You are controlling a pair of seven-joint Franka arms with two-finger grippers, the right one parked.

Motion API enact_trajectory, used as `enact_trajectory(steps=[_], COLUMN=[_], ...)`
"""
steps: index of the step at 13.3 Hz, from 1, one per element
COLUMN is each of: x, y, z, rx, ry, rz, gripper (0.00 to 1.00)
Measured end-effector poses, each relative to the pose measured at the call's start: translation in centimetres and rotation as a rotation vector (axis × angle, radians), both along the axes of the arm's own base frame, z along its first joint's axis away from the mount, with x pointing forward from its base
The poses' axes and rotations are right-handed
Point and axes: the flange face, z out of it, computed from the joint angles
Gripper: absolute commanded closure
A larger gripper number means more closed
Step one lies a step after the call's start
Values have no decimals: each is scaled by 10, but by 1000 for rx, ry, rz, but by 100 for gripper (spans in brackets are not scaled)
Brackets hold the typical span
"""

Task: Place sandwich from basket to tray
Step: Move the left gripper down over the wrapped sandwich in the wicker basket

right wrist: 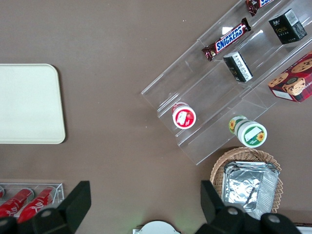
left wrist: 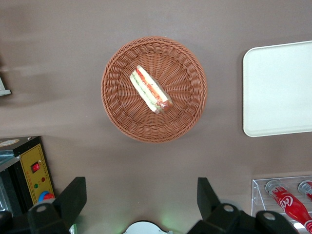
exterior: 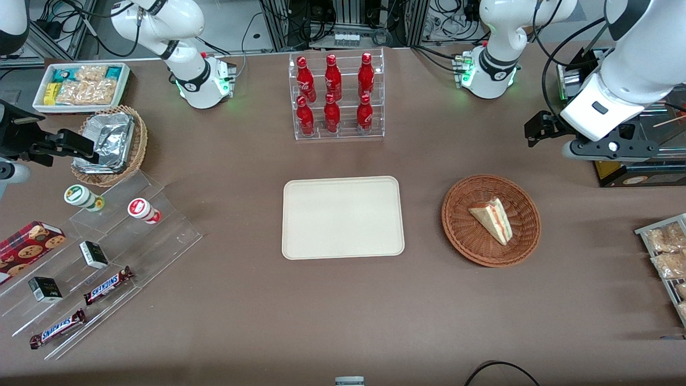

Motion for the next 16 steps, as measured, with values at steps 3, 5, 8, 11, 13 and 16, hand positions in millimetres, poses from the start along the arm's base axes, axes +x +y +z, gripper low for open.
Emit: enact_trajectory(steps=[3, 5, 8, 11, 13, 16], x=[0, 7, 27, 44, 55, 64], y=[1, 1, 1, 0, 0, -2], z=[-4, -23, -73, -115, -139, -171], rx=[1, 3, 1, -5, -12, -23], ry=[12, 53, 138, 193, 206, 190], rz=[1, 1, 0, 0, 0, -1], gripper=[0, 0, 0, 0, 0, 0])
